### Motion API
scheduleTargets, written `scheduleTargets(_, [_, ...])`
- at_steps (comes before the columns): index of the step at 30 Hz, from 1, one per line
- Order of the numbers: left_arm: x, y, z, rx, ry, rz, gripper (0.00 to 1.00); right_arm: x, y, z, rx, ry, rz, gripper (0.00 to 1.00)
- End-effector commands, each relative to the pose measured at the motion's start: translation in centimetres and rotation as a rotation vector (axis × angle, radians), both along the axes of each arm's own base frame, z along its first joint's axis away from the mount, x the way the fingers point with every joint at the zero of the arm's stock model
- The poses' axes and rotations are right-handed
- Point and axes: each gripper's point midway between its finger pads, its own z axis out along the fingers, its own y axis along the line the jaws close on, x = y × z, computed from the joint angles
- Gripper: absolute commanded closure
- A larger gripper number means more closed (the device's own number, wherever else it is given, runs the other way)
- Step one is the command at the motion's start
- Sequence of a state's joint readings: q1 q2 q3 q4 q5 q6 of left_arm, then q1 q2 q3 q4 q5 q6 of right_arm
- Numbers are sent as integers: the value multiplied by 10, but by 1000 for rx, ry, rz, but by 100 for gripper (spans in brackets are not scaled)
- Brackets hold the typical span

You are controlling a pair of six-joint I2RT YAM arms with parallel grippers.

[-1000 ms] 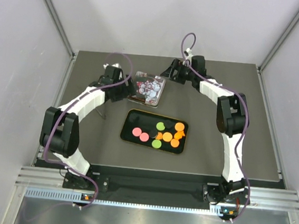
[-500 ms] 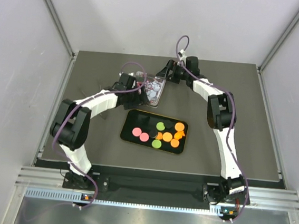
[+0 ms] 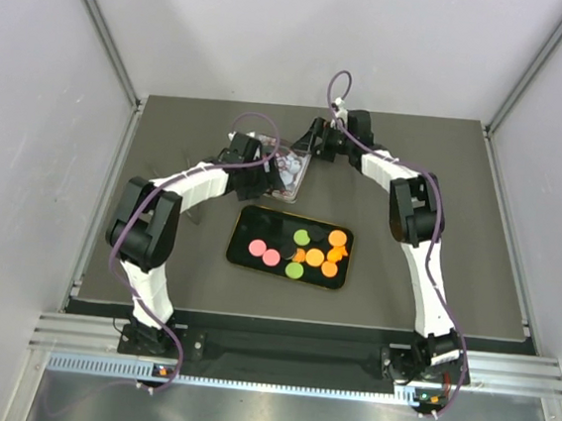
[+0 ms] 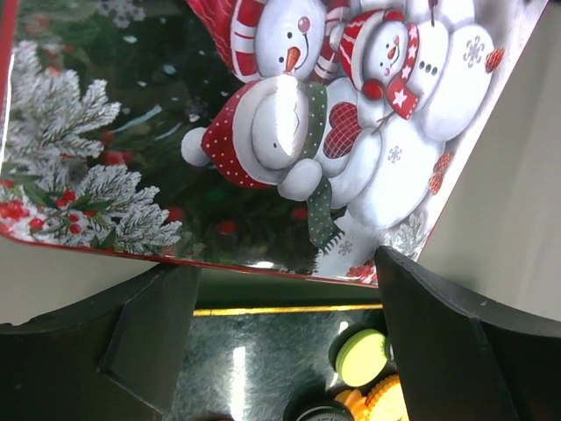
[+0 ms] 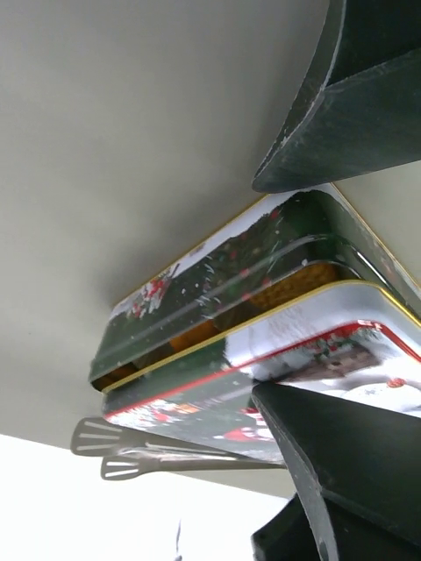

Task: Pack the cookies

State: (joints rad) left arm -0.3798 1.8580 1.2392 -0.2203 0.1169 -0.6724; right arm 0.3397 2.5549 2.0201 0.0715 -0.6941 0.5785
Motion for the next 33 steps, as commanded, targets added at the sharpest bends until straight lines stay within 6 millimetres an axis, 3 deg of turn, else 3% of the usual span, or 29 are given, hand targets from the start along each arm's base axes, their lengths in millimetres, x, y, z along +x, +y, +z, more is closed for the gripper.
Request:
scheduleTargets(1, [29, -2, 21, -14, -91, 23, 15, -22, 12, 35, 7, -78, 75, 13])
scheduleTargets(2, [31, -1, 22, -14, -96, 24, 15, -27, 10, 27, 3, -66, 77, 13])
scheduleTargets(3, [33, -1, 24, -9, -101, 27, 15, -31, 9, 36, 10, -80, 79, 13])
scheduleTargets(5, [33, 0, 23, 0, -96, 24, 15, -40, 6, 29, 11, -72, 81, 14])
scheduleTargets(7, [35, 2, 23, 14, -97, 23, 15, -46, 5, 37, 25, -87, 85, 14])
scheduleTargets(8, [35, 2, 23, 19, -96, 21, 15, -53, 2, 29, 26, -62, 84, 14])
scheduleTargets(10, [36, 4, 23, 26, -95, 15, 15, -59, 4, 40, 59, -77, 89, 15])
scheduleTargets(11, [37, 5, 23, 32, -93, 14, 15, -68, 0, 29, 59, -47, 86, 15])
scheduleTargets(12, [37, 7, 23, 43, -92, 10, 15, -70, 1, 43, 86, -90, 90, 15])
scheduleTargets(14, [39, 9, 26, 54, -98, 9, 15, -86, -1, 34, 103, -52, 89, 15])
scheduleTargets(16, [38, 12, 24, 79, -90, -1, 15, -93, 0, 41, 124, -69, 93, 16])
scheduleTargets(17, [39, 13, 25, 86, -93, -6, 15, -101, -3, 31, 118, -46, 91, 16])
scheduleTargets(19, [38, 15, 23, 96, -84, -4, 15, -108, -2, 33, 120, -51, 92, 16])
scheduleTargets(28, [33, 27, 3, 103, -31, 34, 17, -104, -5, 31, 86, -24, 60, 16])
scheduleTargets(33, [21, 15, -12, 33, 0, 48, 21, -91, -9, 26, 20, 18, 4, 16])
